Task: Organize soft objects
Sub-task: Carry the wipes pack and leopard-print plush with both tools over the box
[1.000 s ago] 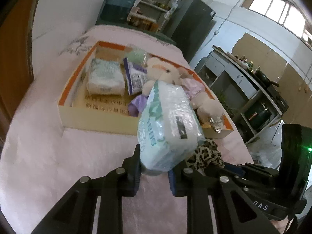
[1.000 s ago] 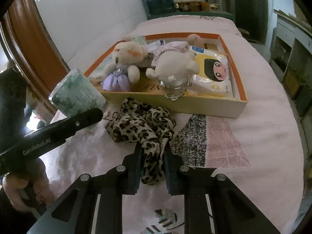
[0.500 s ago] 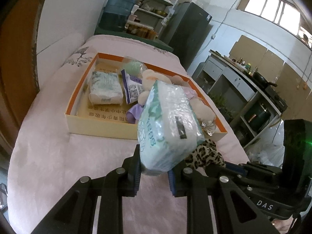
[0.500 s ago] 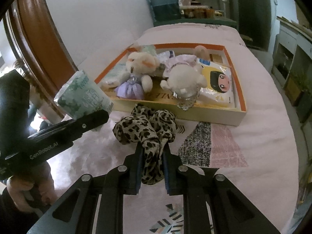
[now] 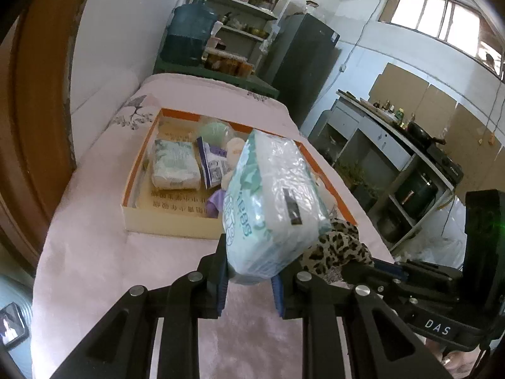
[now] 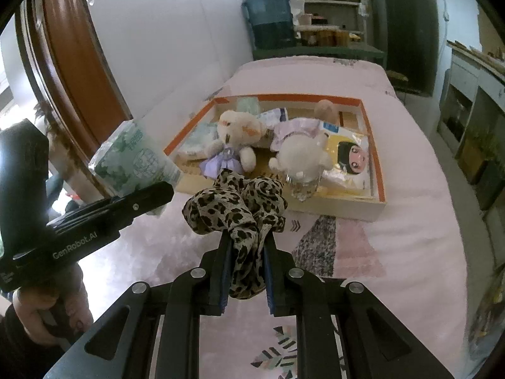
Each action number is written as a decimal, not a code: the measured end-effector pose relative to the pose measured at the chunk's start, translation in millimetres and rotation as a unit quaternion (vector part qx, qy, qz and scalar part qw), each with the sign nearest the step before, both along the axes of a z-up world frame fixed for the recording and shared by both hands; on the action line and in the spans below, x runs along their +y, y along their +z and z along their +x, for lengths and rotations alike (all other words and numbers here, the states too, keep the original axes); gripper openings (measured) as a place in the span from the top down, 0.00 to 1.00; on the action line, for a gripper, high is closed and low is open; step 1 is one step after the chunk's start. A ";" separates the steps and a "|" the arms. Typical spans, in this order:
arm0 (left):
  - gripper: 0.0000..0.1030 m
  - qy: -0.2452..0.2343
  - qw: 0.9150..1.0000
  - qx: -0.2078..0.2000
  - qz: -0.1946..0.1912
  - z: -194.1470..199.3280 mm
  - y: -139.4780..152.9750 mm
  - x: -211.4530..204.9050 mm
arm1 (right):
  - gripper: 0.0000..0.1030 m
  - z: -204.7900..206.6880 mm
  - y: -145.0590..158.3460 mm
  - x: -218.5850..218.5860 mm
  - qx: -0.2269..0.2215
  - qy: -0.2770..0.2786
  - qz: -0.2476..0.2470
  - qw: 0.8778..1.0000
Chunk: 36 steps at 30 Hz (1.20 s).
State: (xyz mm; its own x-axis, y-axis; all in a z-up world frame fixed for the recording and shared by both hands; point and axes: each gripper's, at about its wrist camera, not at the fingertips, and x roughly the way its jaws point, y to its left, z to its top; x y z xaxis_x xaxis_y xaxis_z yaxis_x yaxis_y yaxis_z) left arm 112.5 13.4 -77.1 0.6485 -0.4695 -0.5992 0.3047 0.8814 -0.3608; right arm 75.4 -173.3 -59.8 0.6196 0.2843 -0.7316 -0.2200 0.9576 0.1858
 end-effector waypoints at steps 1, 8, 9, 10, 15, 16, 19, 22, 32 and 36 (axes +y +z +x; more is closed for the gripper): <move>0.77 0.001 1.000 -0.002 0.000 -0.6 1.3 0.4 | 0.83 -1.2 1.4 0.0 -0.002 0.000 -0.001 1.000; 0.77 0.003 1.000 -0.012 0.002 -1.8 12.3 1.2 | 0.83 -2.7 15.1 -1.1 -0.016 0.000 -0.006 1.000; 0.77 0.003 1.000 -0.014 0.002 -1.8 14.1 1.7 | 0.83 -1.7 17.3 -1.5 -0.019 0.000 -0.007 1.000; 0.77 0.004 1.000 -0.015 0.002 -1.6 16.2 2.1 | 0.83 -2.2 19.4 -1.8 -0.021 0.000 -0.007 1.000; 0.77 0.007 1.000 -0.025 0.003 -0.2 26.8 2.4 | 0.83 0.1 32.8 -4.0 -0.039 0.000 -0.012 0.999; 0.77 0.007 1.000 -0.027 0.003 0.3 29.3 2.3 | 0.83 0.3 35.3 -4.7 -0.041 0.000 -0.013 0.999; 0.77 0.009 0.999 -0.035 0.003 2.1 37.3 3.0 | 0.83 2.0 44.1 -6.4 -0.052 -0.001 -0.016 0.999; 0.77 0.013 0.999 -0.046 0.002 5.2 49.2 3.1 | 0.83 4.9 53.4 -9.6 -0.063 -0.004 -0.018 0.998; 0.77 0.025 0.997 -0.075 -0.007 25.5 85.9 4.0 | 0.83 17.7 82.7 -17.2 -0.097 -0.016 -0.021 0.995; 0.77 0.024 0.996 -0.091 -0.008 32.6 99.9 1.4 | 0.83 26.1 90.7 -19.1 -0.105 -0.021 -0.019 0.994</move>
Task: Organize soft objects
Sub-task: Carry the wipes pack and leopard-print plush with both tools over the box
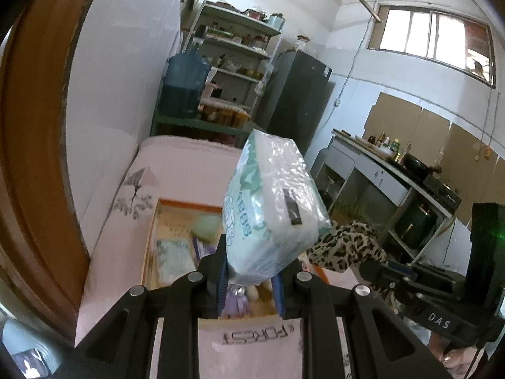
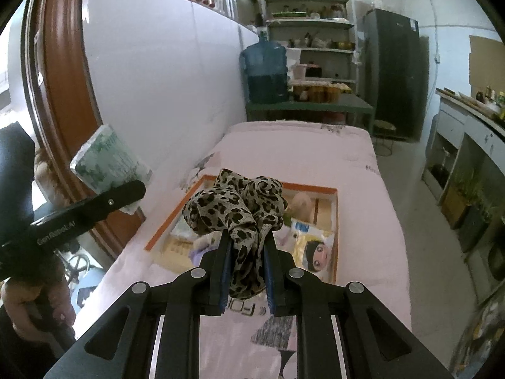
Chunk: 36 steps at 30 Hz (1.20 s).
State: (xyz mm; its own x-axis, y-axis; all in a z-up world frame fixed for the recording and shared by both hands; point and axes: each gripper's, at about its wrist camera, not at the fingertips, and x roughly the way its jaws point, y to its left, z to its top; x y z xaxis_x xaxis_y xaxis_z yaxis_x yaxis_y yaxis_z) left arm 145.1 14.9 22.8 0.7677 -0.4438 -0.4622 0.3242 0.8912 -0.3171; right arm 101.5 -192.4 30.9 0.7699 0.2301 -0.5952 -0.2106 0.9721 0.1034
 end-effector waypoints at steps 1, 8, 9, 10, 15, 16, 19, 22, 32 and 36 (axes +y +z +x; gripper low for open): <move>0.77 -0.001 1.000 -0.001 0.000 1.6 2.2 -0.8 | 0.83 1.6 1.6 -0.3 -0.001 -0.001 0.001 1.000; 0.77 -0.005 1.000 -0.009 -0.001 20.0 16.3 -7.2 | 0.83 17.6 12.2 -2.3 -0.010 -0.007 0.005 1.000; 0.77 -0.005 1.000 -0.009 -0.002 19.7 16.5 -7.4 | 0.83 19.2 13.3 -2.8 -0.011 -0.007 0.006 1.000; 0.77 -0.004 1.000 -0.008 -0.004 23.4 17.6 -7.9 | 0.83 21.5 14.6 -3.5 -0.011 -0.007 0.008 1.000; 0.77 -0.001 1.000 -0.005 -0.001 35.3 22.2 -10.6 | 0.83 36.7 17.5 -7.5 -0.008 -0.010 0.012 1.000; 0.77 0.001 1.000 -0.004 0.000 39.2 23.0 -10.9 | 0.83 40.1 18.1 -8.6 -0.007 -0.011 0.013 1.000; 0.77 0.004 1.000 0.001 0.002 50.6 24.0 -9.4 | 0.83 49.1 17.6 -11.1 -0.006 -0.015 0.013 1.000; 0.77 0.008 1.000 0.005 0.004 59.4 21.2 -7.5 | 0.83 56.3 15.1 -12.7 -0.001 -0.018 0.015 1.000; 0.77 0.014 0.999 0.037 0.009 93.7 -3.5 -8.8 | 0.83 92.2 -7.2 -14.9 0.024 -0.019 0.022 0.999; 0.77 0.017 0.998 0.055 0.008 106.8 -20.1 -9.6 | 0.83 106.0 -22.2 -15.0 0.039 -0.018 0.026 0.999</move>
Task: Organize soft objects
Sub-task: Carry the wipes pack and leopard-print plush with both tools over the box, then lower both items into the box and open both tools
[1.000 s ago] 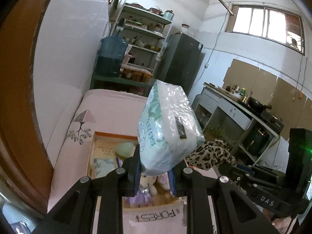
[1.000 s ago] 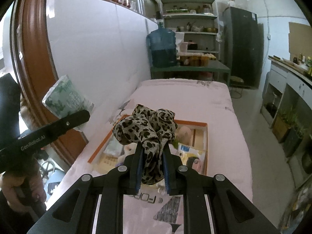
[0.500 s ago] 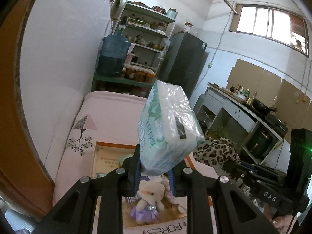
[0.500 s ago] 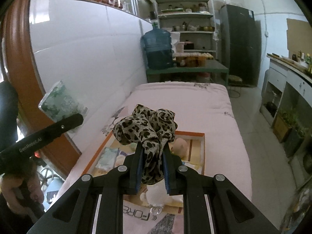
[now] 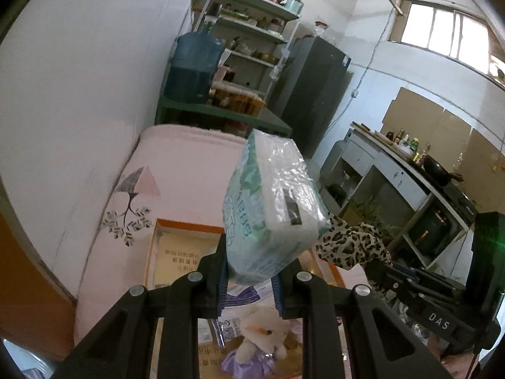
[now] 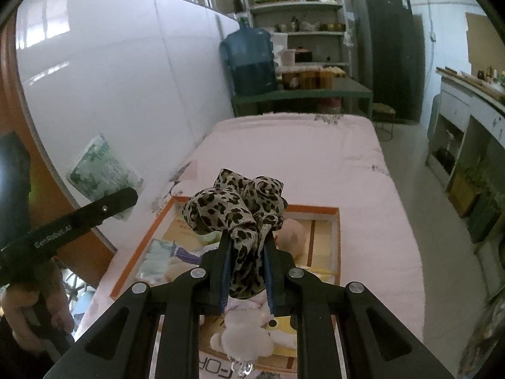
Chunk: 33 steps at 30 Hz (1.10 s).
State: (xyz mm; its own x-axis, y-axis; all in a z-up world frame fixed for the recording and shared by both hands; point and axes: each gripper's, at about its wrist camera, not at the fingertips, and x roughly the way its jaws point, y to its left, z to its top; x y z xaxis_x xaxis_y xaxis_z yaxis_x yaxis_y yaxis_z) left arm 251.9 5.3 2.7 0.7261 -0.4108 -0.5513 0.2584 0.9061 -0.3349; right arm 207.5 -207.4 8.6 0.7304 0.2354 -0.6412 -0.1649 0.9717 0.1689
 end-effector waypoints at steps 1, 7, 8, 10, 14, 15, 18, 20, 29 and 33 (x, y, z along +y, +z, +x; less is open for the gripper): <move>0.77 0.001 1.000 0.003 0.002 2.5 -4.2 -1.3 | 0.83 3.4 -4.2 -0.1 0.004 0.001 0.001 1.000; 0.77 -0.001 1.000 0.017 0.009 16.3 -24.7 -5.2 | 0.83 20.6 -26.4 4.0 0.024 0.007 -0.004 1.000; 0.77 -0.002 1.000 0.019 0.010 17.4 -26.6 -6.2 | 0.83 23.1 -30.6 4.9 0.028 0.008 -0.005 1.000; 0.77 -0.006 1.000 0.025 0.014 21.8 -33.4 -9.4 | 0.83 27.8 -36.3 5.3 0.033 0.007 -0.006 0.999; 0.77 -0.008 0.999 0.037 0.026 29.9 -45.9 -13.7 | 0.83 34.8 -48.7 3.4 0.045 0.004 -0.006 0.999; 0.77 -0.009 0.999 0.039 0.031 32.1 -49.3 -14.8 | 0.83 36.4 -51.5 2.5 0.047 0.003 -0.007 0.999; 0.77 -0.010 0.997 0.043 0.056 35.2 -58.2 -19.6 | 0.83 40.7 -57.9 -0.4 0.052 0.000 -0.008 0.999; 0.77 -0.010 0.996 0.043 0.075 36.6 -62.4 -23.2 | 0.82 42.3 -61.5 -0.7 0.054 -0.002 -0.010 0.998; 0.77 -0.028 0.991 0.050 0.124 34.8 -77.0 -39.9 | 0.81 46.4 -71.6 0.0 0.061 0.001 -0.012 0.998; 0.77 -0.031 0.991 0.054 0.118 33.4 -80.1 -39.2 | 0.80 48.2 -75.9 -0.8 0.063 0.000 -0.012 0.998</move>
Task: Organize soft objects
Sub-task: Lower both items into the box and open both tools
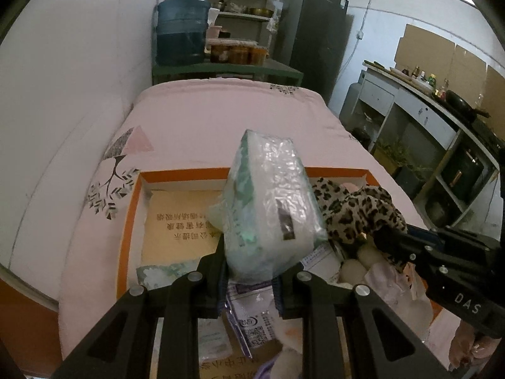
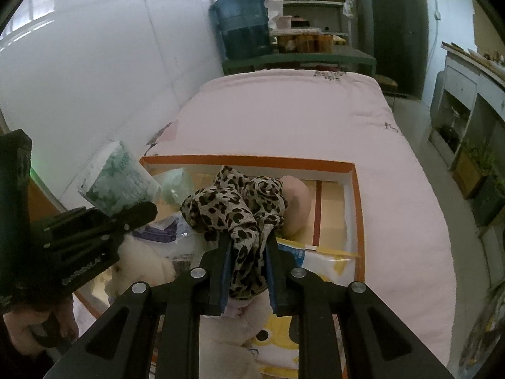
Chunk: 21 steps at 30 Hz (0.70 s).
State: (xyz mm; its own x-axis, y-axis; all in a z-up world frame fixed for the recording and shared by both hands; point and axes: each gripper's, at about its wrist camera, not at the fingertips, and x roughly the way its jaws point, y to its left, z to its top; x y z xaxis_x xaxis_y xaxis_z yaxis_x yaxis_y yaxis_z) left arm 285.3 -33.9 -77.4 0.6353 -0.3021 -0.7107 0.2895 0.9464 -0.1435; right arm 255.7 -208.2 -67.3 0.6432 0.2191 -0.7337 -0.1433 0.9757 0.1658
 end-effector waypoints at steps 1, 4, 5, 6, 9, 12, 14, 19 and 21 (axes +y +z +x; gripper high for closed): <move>0.77 0.000 1.000 0.002 -0.005 -0.3 0.1 1.5 | 0.80 0.3 -0.5 -0.3 0.000 0.000 0.001 1.000; 0.77 0.000 1.000 0.008 -0.017 0.4 -0.4 4.3 | 0.78 0.0 -0.7 -0.1 -0.001 0.000 0.002 1.000; 0.77 0.000 1.000 0.009 -0.018 0.2 -0.4 4.3 | 0.78 0.0 -0.7 -0.1 -0.001 0.000 0.001 1.000; 0.74 0.000 1.000 0.009 -0.020 -0.5 -0.3 4.9 | 0.78 0.1 -1.2 0.2 -0.001 0.000 0.000 1.000; 0.54 0.000 1.000 0.000 -0.027 -2.9 1.3 7.1 | 0.71 -1.1 -2.8 2.0 -0.003 0.001 -0.005 1.000; 0.44 -0.001 0.999 -0.007 -0.037 -5.9 4.3 8.9 | 0.59 -0.3 -4.2 2.2 -0.004 0.000 -0.008 1.000; 0.44 -0.002 0.999 -0.009 -0.038 -7.4 5.4 8.4 | 0.53 -0.9 -3.8 2.2 -0.005 0.001 -0.009 1.000; 0.44 -0.003 0.999 -0.013 -0.039 -10.5 7.7 8.5 | 0.52 -3.1 -2.1 3.8 -0.010 0.001 -0.015 1.000; 0.44 -0.004 0.999 -0.015 -0.040 -12.5 8.8 8.5 | 0.52 -3.9 -1.4 2.8 -0.010 -0.001 -0.013 1.000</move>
State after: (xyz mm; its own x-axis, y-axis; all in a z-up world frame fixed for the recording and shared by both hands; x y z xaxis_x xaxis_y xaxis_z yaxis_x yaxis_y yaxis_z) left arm 272.8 -25.5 -68.6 0.6528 -0.3624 -0.6652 0.3022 0.9298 -0.2100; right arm 251.9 -205.4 -68.6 0.6588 0.1988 -0.7256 -0.1452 0.9799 0.1366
